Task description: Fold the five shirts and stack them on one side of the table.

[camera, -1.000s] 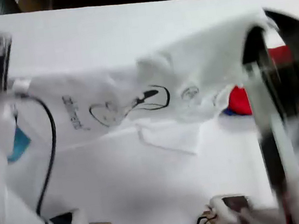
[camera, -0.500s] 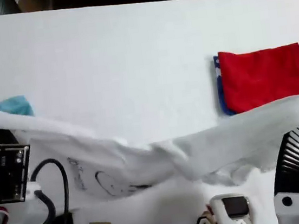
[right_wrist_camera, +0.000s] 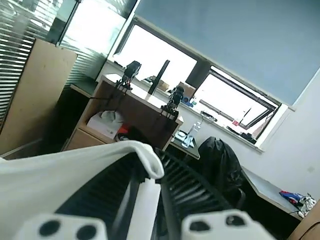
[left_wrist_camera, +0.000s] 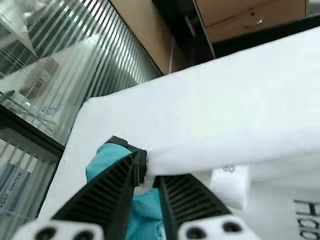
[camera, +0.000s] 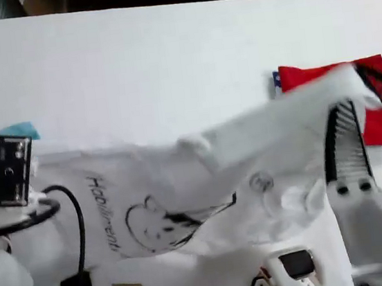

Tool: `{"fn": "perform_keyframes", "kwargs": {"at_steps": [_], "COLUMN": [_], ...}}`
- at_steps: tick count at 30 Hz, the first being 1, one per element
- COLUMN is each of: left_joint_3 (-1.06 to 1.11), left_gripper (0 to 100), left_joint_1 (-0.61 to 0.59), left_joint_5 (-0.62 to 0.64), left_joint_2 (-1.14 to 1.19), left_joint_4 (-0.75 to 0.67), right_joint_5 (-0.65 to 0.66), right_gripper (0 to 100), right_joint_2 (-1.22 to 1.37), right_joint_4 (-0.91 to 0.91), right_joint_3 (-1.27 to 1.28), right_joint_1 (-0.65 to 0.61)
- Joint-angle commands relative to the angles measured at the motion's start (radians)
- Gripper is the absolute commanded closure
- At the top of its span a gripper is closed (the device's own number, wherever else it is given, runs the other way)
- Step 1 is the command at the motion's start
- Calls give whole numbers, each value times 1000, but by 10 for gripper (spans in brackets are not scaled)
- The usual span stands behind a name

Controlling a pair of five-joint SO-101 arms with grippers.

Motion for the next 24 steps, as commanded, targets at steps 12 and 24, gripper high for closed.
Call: {"fn": "perform_keyframes", "kwargs": {"at_steps": [12,24], "left_joint_3": [99,202], "left_gripper": [976,976], "left_joint_1": [41,44], "left_joint_5": [0,6], "left_joint_2": [-221,-66], "left_joint_4": [0,-206], "right_joint_5": [9,8], "right_gripper": [978,977], "right_joint_2": [19,203], "right_joint_4": [163,7], "right_joint_3": [-305,-6], "right_joint_1": [1,-7]}}
